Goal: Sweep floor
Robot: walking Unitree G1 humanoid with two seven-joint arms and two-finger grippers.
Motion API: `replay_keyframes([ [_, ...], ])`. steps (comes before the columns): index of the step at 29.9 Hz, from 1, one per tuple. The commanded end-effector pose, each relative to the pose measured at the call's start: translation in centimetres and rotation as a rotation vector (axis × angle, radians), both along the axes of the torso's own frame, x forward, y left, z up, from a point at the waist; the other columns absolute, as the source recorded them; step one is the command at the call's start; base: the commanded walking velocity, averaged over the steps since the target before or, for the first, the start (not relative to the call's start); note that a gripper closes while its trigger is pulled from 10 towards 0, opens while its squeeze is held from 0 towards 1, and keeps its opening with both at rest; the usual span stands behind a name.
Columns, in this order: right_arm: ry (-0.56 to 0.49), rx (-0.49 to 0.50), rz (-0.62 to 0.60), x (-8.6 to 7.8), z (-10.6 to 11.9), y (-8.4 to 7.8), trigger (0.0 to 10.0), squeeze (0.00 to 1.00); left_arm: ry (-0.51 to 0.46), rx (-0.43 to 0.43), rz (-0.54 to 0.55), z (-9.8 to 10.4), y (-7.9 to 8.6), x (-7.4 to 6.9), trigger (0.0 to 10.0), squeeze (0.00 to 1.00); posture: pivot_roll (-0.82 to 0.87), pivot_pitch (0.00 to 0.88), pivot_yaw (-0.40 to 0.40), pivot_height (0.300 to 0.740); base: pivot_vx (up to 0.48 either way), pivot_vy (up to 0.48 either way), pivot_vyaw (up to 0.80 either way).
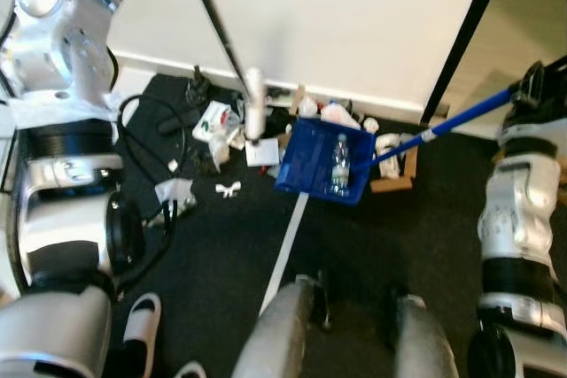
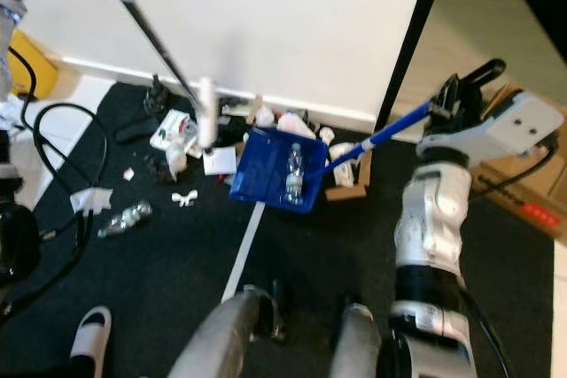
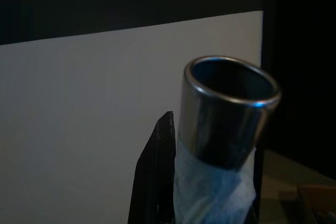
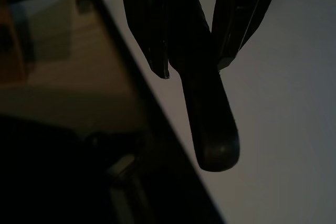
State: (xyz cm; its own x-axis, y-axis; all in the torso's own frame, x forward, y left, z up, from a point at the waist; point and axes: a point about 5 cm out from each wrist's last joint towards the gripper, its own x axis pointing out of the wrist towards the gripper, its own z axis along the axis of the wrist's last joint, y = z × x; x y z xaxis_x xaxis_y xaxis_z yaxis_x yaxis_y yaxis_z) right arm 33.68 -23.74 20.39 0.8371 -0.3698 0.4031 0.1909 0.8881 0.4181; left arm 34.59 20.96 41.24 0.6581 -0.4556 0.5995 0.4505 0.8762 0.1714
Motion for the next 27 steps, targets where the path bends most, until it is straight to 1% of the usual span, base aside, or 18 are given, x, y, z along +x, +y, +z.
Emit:
replay_keyframes([
  [1, -0.027, 0.037, 0.019, 0.2, 0.1, 0.7, 10.0, 0.0, -0.084, 0.009, -0.04, 2.7, 0.8, -2.3, 10.0, 0.0, 0.09, 0.162, 0.181, 0.74, 0.0, 0.0, 0.0],
  [2, -0.023, 0.041, 0.022, 0.4, 0.0, 0.9, 10.0, 0.0, -0.069, 0.049, -0.03, 2.5, 0.8, -2.6, 10.0, 0.0, 0.1, 0.157, 0.179, 0.74, 0.0, 0.0, 0.0],
  [3, -0.023, 0.041, 0.022, 0.4, 0.0, 0.9, 10.0, 0.0, -0.069, 0.049, -0.03, 2.5, 0.8, -2.6, 10.0, 0.0, 0.1, 0.157, 0.179, 0.74, 0.0, 0.0, 0.0],
  [4, -0.02, 0.043, 0.025, 0.5, 0.0, 1.0, 10.0, 0.0, -0.05, 0.082, -0.02, 2.2, 0.9, -2.8, 10.0, 0.0, 0.1, 0.157, 0.179, 0.74, 0.0, 0.0, 0.0],
  [5, -0.011, 0.038, 0.026, 0.7, 0.1, 1.1, 10.0, 0.0, 0.022, 0.133, 0.022, 0.4, 1.1, -2.7, 10.0, 0.0, 0.11, 0.154, 0.168, 0.74, 0.0, 0.0, 0.0],
  [6, -0.011, 0.038, 0.026, 0.7, 0.1, 1.1, 10.0, 0.0, 0.022, 0.133, 0.022, 0.4, 1.1, -2.7, 10.0, 0.0, 0.11, 0.154, 0.168, 0.74, 0.0, 0.0, 0.0],
  [7, -0.007, 0.037, 0.026, 0.9, 0.2, 1.1, 10.0, 0.0, 0.142, 0.151, 0.085, -2.7, 1.7, -2.1, 10.0, 0.0, 0.11, 0.155, 0.16, 0.74, 0.0, 0.0, 0.0],
  [8, -0.009, 0.035, 0.027, 1.0, 0.3, 1.0, 10.0, 0.0, 0.196, 0.165, 0.142, -4.5, 2.0, -1.8, 10.0, 0.0, 0.11, 0.155, 0.147, 0.74, 0.0, 0.0, 0.0],
  [9, -0.011, 0.034, 0.027, 1.0, 0.5, 1.0, 10.0, 0.0, 0.228, 0.176, 0.179, -5.7, 2.2, -1.7, 10.0, 0.0, 0.11, 0.155, 0.147, 0.74, 0.0, 0.0, 0.0],
  [10, -0.012, 0.033, 0.027, 1.0, 0.5, 0.9, 10.0, 0.0, 0.241, 0.183, 0.2, -6.3, 2.3, -1.7, 10.0, 0.0, 0.11, 0.155, 0.147, 0.74, 0.0, 0.0, 0.0],
  [12, -0.012, 0.033, 0.027, 1.0, 0.5, 0.9, 10.0, 0.0, 0.241, 0.183, 0.2, -6.3, 2.3, -1.7, 10.0, 0.0, 0.11, 0.155, 0.147, 0.74, 0.0, 0.0, 0.0],
  [14, -0.03, 0.018, 0.015, 1.2, 1.4, 0.6, 10.0, 0.0, 0.366, 0.161, 0.283, -10.1, 2.8, -1.4, 10.0, 0.0, 0.1, 0.154, 0.125, 0.74, 0.0, 0.0, 0.0],
  [16, -0.054, -0.006, 0.003, 1.4, 2.3, 0.4, 10.0, 0.0, 0.457, 0.163, 0.374, -12.9, 2.8, -1.7, 10.0, 0.0, 0.1, 0.151, 0.114, 0.74, 0.0, 0.0, 0.0],
  [18, -0.061, -0.013, 0.001, 1.5, 2.6, 0.3, 10.0, 0.0, 0.472, 0.165, 0.393, -13.4, 2.7, -1.8, 10.0, 0.0, 0.1, 0.148, 0.11, 0.74, 0.0, 0.0, 0.0],
  [19, -0.109, -0.013, -0.001, 1.6, 4.1, 0.1, 10.0, 0.0, 0.492, 0.177, 0.473, -14.8, 2.5, -2.1, 10.0, 0.0, 0.1, 0.14, 0.099, 0.74, 0.0, 0.0, 0.0],
  [21, -0.128, -0.01, -0.001, 1.7, 4.6, 0.1, 10.0, 0.0, 0.5, 0.177, 0.503, -15.3, 2.4, -2.2, 10.0, 0.0, 0.1, 0.14, 0.099, 0.74, 0.0, 0.0, 0.0],
  [22, -0.148, -0.001, -0.004, 1.8, 5.2, 0.0, 10.0, 0.0, 0.497, 0.187, 0.511, -15.7, 2.2, -2.4, 10.0, 0.0, 0.1, 0.137, 0.097, 0.74, 0.0, 0.0, 0.0],
  [27, -0.183, 0.039, -0.013, 2.0, 6.3, -0.4, 10.0, 0.0, 0.473, 0.205, 0.496, -16.3, 1.6, -2.9, 10.0, 0.0, 0.1, 0.131, 0.096, 0.74, 0.0, 0.0, 0.0],
])
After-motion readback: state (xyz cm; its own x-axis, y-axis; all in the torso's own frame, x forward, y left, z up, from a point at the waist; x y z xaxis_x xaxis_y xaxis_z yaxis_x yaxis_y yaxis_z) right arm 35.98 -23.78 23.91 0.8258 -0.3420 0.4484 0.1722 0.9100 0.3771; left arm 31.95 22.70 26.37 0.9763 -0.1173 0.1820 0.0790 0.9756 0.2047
